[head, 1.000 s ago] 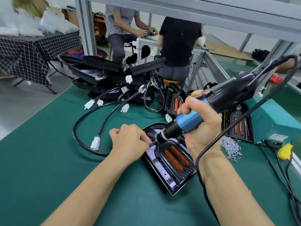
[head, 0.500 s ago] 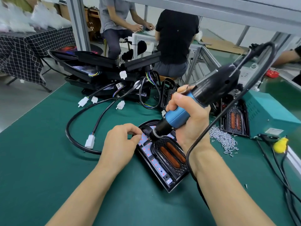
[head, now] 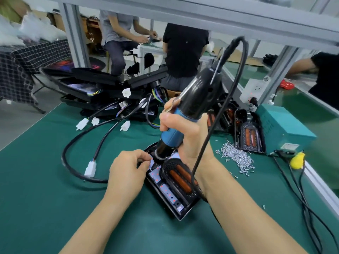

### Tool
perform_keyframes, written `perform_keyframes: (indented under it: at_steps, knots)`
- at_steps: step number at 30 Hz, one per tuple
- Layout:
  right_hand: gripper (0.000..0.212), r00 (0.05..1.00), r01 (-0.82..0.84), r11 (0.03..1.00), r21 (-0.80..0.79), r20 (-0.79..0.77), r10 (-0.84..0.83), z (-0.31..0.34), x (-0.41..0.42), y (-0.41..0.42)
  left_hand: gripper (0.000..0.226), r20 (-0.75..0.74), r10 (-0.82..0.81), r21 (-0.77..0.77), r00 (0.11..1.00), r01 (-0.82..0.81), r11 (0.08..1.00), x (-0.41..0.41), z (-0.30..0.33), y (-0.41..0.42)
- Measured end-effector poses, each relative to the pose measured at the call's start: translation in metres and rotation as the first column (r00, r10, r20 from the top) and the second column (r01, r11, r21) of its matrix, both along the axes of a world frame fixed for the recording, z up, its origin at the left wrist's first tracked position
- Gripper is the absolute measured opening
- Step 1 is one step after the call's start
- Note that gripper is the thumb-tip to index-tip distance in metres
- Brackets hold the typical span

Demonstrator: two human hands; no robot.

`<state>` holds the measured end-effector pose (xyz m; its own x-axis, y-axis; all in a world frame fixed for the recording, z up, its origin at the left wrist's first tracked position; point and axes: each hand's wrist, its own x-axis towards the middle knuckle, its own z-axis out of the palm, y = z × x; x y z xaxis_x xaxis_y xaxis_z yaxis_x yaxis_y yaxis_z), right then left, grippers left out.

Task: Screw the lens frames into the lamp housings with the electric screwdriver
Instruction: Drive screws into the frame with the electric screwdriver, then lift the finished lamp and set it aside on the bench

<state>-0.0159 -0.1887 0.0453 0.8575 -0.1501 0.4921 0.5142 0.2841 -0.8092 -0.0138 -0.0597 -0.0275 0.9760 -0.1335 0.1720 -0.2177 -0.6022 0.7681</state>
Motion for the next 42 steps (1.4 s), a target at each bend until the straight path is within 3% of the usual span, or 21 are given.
perform_keyframes:
  at_steps: [5, 10, 16, 22, 24, 26, 29, 31, 33, 35, 38, 40, 42]
  knots:
    - [0.027, 0.992, 0.122, 0.967, 0.226, -0.062, -0.111, 0.011, -0.011, -0.031, 0.026, 0.001, -0.023, 0.061, 1.000, 0.023, 0.998, 0.004, 0.004, -0.001]
    - [0.025, 0.938, 0.341, 0.939, 0.052, -0.087, -0.336, 0.028, -0.026, -0.078, 0.012, 0.149, 0.000, 0.124, 0.989, -0.019, 0.992, 0.006, 0.020, -0.025]
    - [0.021, 0.824, 0.563, 0.826, -0.001, -0.075, -0.561, 0.028, -0.047, -0.129, 0.012, 0.291, -0.235, 0.141, 0.928, 0.201, 0.969, 0.000, 0.042, -0.101]
    - [0.018, 0.659, 0.685, 0.637, -0.353, -0.071, -0.749, 0.009, -0.069, -0.155, 0.021, 0.225, -0.389, 0.338, 0.893, 0.303, 0.891, -0.009, 0.039, -0.159]
    - [0.022, 0.609, 0.634, 0.533, -0.561, -0.063, -0.791, 0.004, -0.070, -0.159, 0.022, 0.218, -0.375, 0.372, 0.901, 0.279, 0.885, -0.010, 0.038, -0.158]
    - [0.017, 0.551, 0.478, 0.370, -0.796, -0.056, -0.833, -0.002, -0.066, -0.165, 0.022, 0.236, -0.327, 0.360, 0.915, 0.230, 0.904, -0.012, 0.039, -0.146]
    - [0.040, 0.449, 0.144, 0.102, -0.984, -0.027, -0.893, -0.012, -0.055, -0.174, 0.012, 0.305, -0.238, 0.221, 0.922, 0.175, 0.960, -0.013, 0.042, -0.105]
    - [0.058, 0.399, -0.017, 0.007, -1.000, -0.013, -0.917, -0.022, -0.052, -0.185, 0.013, 0.288, -0.115, 0.130, 0.951, 0.080, 0.988, -0.008, 0.042, -0.067]
    - [0.068, 0.385, -0.117, -0.051, -0.992, 0.002, -0.923, -0.034, -0.052, -0.200, 0.016, 0.178, 0.031, 0.007, 0.984, -0.033, 0.999, 0.000, 0.034, -0.028]
    - [0.069, 0.377, -0.172, -0.055, -0.984, -0.014, -0.926, -0.045, -0.056, -0.211, 0.017, -0.017, 0.129, -0.213, 0.992, -0.129, 0.969, 0.005, 0.024, 0.004]
    - [0.069, 0.322, -0.169, 0.019, -0.985, -0.073, -0.944, -0.055, -0.061, -0.221, 0.018, -0.385, 0.023, -0.596, 0.923, -0.267, 0.757, 0.011, 0.010, 0.036]
    - [0.067, 0.277, -0.145, 0.055, -0.988, -0.094, -0.956, -0.058, -0.063, -0.226, 0.011, -0.527, -0.091, -0.687, 0.845, -0.360, 0.632, 0.014, 0.003, 0.046]
    - [0.065, 0.250, -0.121, 0.067, -0.990, -0.096, -0.964, -0.059, -0.063, -0.230, 0.017, -0.575, -0.167, -0.724, 0.801, -0.402, 0.561, 0.017, -0.001, 0.049]
